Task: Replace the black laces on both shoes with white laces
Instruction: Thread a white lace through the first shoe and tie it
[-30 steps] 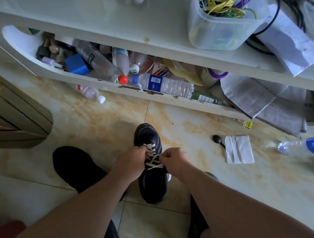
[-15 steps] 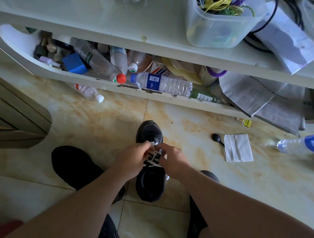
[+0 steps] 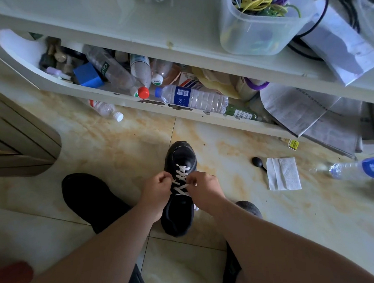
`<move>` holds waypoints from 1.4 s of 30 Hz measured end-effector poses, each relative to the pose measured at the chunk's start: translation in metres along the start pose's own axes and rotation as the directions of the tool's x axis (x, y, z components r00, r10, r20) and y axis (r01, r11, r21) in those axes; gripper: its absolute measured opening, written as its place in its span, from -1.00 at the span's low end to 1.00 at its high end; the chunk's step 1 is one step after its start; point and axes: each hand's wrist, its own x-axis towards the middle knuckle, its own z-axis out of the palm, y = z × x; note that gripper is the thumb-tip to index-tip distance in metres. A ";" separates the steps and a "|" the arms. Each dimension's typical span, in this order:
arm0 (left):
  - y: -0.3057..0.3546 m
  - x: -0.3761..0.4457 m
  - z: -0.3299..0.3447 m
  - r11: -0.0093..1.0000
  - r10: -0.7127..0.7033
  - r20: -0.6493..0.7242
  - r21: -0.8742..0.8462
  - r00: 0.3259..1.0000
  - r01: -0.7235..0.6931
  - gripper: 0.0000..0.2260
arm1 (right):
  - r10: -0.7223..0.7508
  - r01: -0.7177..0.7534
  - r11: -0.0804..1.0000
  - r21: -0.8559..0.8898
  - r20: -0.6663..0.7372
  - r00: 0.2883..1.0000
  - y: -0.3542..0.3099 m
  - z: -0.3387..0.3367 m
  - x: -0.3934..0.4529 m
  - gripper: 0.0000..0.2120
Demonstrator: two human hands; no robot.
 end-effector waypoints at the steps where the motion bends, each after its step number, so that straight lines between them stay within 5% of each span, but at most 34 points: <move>1: 0.002 -0.001 0.001 1.000 0.005 0.028 0.027 1.000 -0.006 -0.78 | 0.012 -0.012 1.000 0.015 -0.003 1.000 0.001 0.000 0.000 -0.79; 5: 0.011 -0.003 -0.002 0.986 0.049 0.047 0.157 0.998 -0.056 -0.76 | 0.117 -0.121 0.974 0.192 0.033 0.993 0.001 0.005 0.001 -0.83; 7: 0.011 -0.001 -0.005 0.986 0.022 0.042 0.166 0.999 -0.029 -0.76 | 0.159 -0.171 0.942 0.289 0.062 0.985 0.000 0.006 0.003 -0.95; 13: 0.014 -0.005 -0.011 0.988 -0.047 0.085 0.150 0.995 0.034 -0.82 | 0.254 -0.289 0.805 0.518 0.140 0.957 0.000 -0.002 0.013 -0.91; 19: 0.017 -0.006 -0.004 0.981 -0.060 0.039 0.187 0.997 0.052 -0.84 | 0.064 -0.072 0.983 0.170 0.054 0.997 -0.008 -0.002 0.018 -0.77; 23: 0.011 -0.008 0.007 0.944 -0.053 -0.021 0.324 0.998 0.057 -0.94 | -0.066 0.070 0.993 -0.096 0.044 0.997 -0.014 0.002 0.016 -0.76; 27: 0.008 -0.007 0.014 0.868 0.074 -0.041 0.495 0.996 -0.045 -0.66 | -0.073 0.088 0.962 -0.256 0.068 0.995 -0.016 0.008 0.020 -0.77; 30: 0.005 -0.010 0.012 0.898 0.062 -0.028 0.437 0.998 -0.043 -0.59 | -0.016 0.042 0.955 -0.294 0.091 0.996 -0.013 0.013 0.020 -0.78; 37: 0.005 -0.015 -0.005 0.976 -0.069 0.053 0.211 0.996 0.056 -0.83 | 0.159 -0.193 0.967 0.168 0.195 0.968 0.007 0.012 0.022 -0.81; 42: 0.006 -0.008 -0.009 0.981 -0.086 0.096 0.184 0.992 0.068 -0.86 | 0.334 -0.439 0.667 0.602 0.286 0.898 0.008 0.013 0.018 -0.81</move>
